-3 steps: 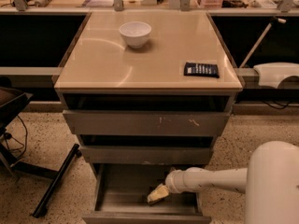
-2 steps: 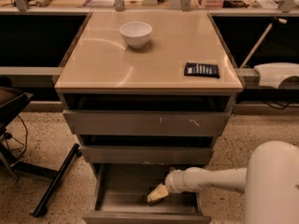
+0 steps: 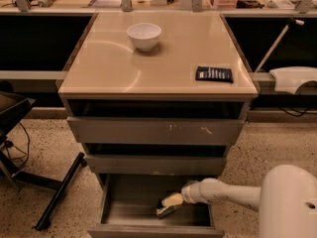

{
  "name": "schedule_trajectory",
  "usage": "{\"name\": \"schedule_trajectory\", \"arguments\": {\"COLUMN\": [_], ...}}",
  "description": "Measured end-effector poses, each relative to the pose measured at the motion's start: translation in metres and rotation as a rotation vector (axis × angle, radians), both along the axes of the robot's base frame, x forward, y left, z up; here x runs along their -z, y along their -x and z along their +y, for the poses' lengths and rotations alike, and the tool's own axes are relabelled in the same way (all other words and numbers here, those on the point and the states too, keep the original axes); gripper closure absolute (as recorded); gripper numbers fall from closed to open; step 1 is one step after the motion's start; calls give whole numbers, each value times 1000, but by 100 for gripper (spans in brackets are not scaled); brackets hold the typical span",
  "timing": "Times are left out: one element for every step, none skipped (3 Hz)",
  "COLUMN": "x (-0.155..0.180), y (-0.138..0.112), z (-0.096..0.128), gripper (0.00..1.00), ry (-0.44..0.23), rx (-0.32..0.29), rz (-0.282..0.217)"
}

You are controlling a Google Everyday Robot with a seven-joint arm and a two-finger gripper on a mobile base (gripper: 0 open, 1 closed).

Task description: Pick redbull can from bottom drawer and place on counter

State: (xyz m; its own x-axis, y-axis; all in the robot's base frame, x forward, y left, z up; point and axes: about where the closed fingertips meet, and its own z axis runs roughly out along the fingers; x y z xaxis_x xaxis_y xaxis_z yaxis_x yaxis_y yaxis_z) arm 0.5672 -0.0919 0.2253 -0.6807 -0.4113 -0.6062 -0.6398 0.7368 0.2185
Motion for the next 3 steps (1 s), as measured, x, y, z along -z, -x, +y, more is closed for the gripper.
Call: {"name": "schedule_trajectory", "arguments": {"x": [2, 14, 65], "y": [-8, 6, 27], "z": [-3, 0, -6], "gripper": [0, 0, 0], "ry": [0, 21, 95], "rx": [11, -9, -28], "rz": [-8, 15, 91]}}
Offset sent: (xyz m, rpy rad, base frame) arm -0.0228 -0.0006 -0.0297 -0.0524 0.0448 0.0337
